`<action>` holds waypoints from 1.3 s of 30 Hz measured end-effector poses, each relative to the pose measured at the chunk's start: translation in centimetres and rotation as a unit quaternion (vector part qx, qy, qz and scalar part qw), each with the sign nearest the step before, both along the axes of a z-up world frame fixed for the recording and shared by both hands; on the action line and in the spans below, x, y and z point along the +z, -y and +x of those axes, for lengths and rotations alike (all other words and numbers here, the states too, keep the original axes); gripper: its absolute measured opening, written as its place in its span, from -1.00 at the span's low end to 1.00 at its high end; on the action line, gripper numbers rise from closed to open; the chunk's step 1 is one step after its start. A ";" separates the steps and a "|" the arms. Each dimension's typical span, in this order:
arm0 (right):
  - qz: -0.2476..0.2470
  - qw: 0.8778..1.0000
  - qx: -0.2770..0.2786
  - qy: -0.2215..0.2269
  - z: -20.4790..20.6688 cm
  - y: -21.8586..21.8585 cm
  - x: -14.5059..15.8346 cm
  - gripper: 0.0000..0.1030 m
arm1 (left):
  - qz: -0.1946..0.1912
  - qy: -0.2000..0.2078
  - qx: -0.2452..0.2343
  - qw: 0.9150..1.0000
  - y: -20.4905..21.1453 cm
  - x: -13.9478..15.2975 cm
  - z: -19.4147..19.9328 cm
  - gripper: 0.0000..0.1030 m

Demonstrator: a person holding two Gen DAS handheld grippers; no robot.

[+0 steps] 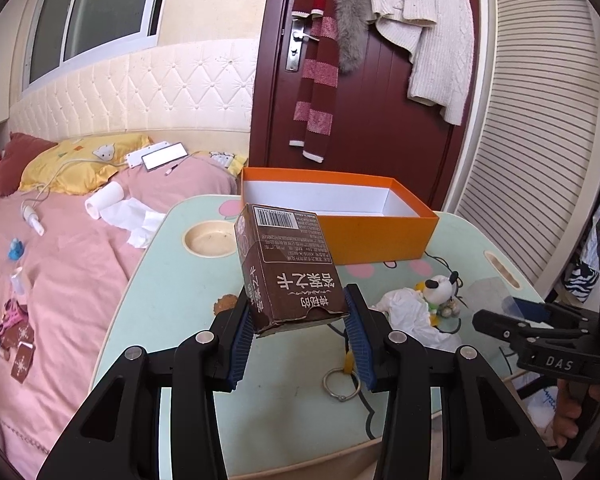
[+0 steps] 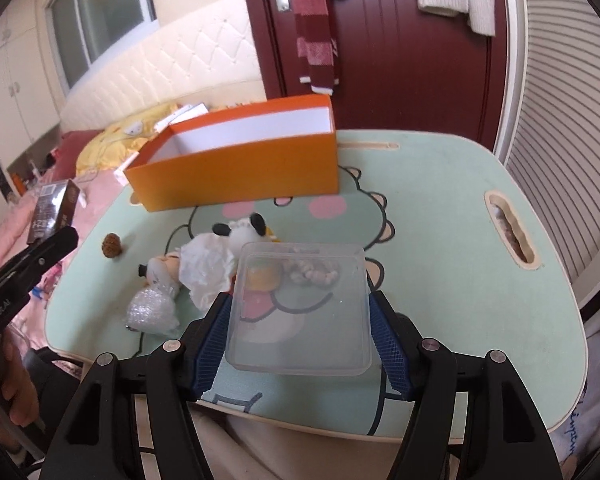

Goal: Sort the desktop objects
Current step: 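Lift the card pack with the left gripper while the right grasps the clear plastic container, then drop the card pack into the box with the left gripper while the right sets the container inside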

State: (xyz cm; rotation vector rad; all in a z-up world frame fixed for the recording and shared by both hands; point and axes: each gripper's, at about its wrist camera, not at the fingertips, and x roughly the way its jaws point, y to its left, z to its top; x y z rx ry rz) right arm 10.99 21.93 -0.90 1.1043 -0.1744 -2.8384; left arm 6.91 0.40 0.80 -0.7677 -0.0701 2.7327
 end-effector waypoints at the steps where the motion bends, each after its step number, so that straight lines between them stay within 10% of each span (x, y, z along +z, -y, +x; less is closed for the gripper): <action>1: 0.000 1.000 0.002 -0.008 0.1 0.1 0.4 0.31 | 0.000 -0.001 -0.001 1.000 0.0 0.2 0.1 -0.14; 18: -0.031 0.998 0.028 -0.038 -6.4 0.1 5.1 0.31 | -0.033 0.007 -0.034 0.999 -3.0 6.0 -7.5 -0.14; 34: -0.003 0.999 0.039 0.023 -17.5 2.6 2.7 0.32 | -0.029 0.121 0.010 0.992 -4.3 0.3 -16.9 -0.11; 39: 0.044 0.997 0.030 0.052 -18.5 3.6 1.1 0.34 | -0.072 0.099 0.016 0.992 -5.3 -0.3 -16.1 0.13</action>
